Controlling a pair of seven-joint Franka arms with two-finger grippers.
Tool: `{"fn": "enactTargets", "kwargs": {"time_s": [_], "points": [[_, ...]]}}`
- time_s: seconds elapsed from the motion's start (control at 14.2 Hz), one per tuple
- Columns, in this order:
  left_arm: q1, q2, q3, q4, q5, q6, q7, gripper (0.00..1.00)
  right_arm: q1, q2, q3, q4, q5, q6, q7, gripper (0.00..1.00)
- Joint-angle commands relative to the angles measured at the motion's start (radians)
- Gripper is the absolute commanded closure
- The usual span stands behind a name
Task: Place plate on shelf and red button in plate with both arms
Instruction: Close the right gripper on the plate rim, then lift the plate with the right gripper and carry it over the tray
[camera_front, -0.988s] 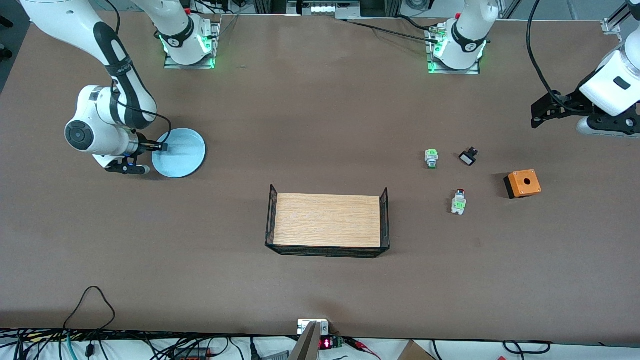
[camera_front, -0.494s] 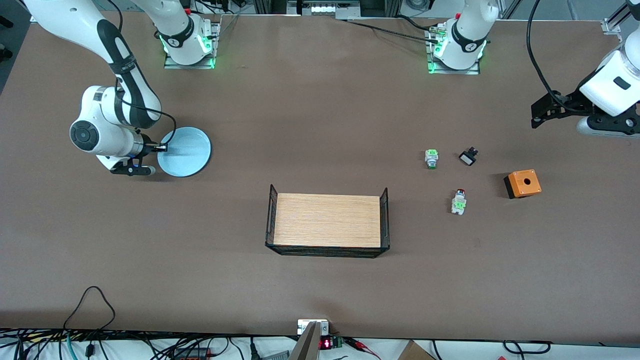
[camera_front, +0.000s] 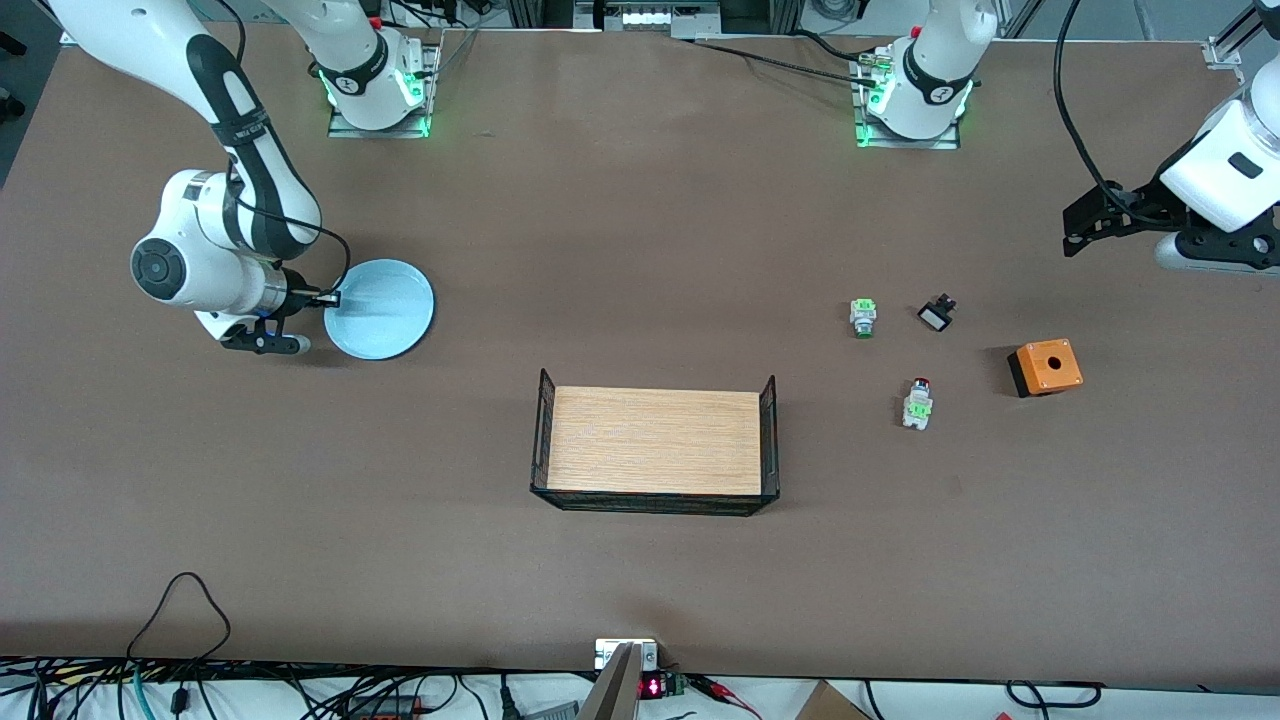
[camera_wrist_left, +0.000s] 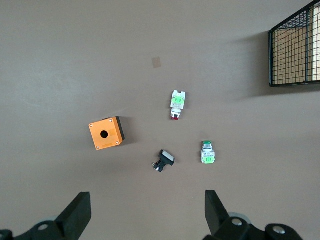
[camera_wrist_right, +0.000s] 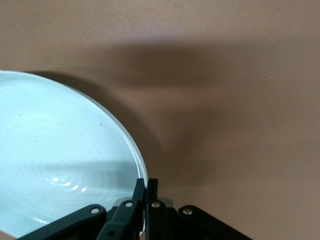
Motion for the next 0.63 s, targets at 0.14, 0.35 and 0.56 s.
{"fn": "enactTargets", "kwargs": {"time_s": [0.14,0.35,0.56], "points": [[0.003,0.008,0.001,0.028,0.014,-0.021,-0.002,0.00,-0.017,-0.073,0.033,0.141,0.030,-0.210,-0.005,1.00],[0.003,0.008,-0.001,0.028,0.014,-0.021,-0.002,0.00,-0.018,-0.086,0.036,0.270,0.051,-0.376,0.051,1.00],[0.003,0.008,-0.001,0.028,0.014,-0.021,-0.002,0.00,-0.011,-0.117,0.037,0.345,0.092,-0.483,0.111,1.00]]}}
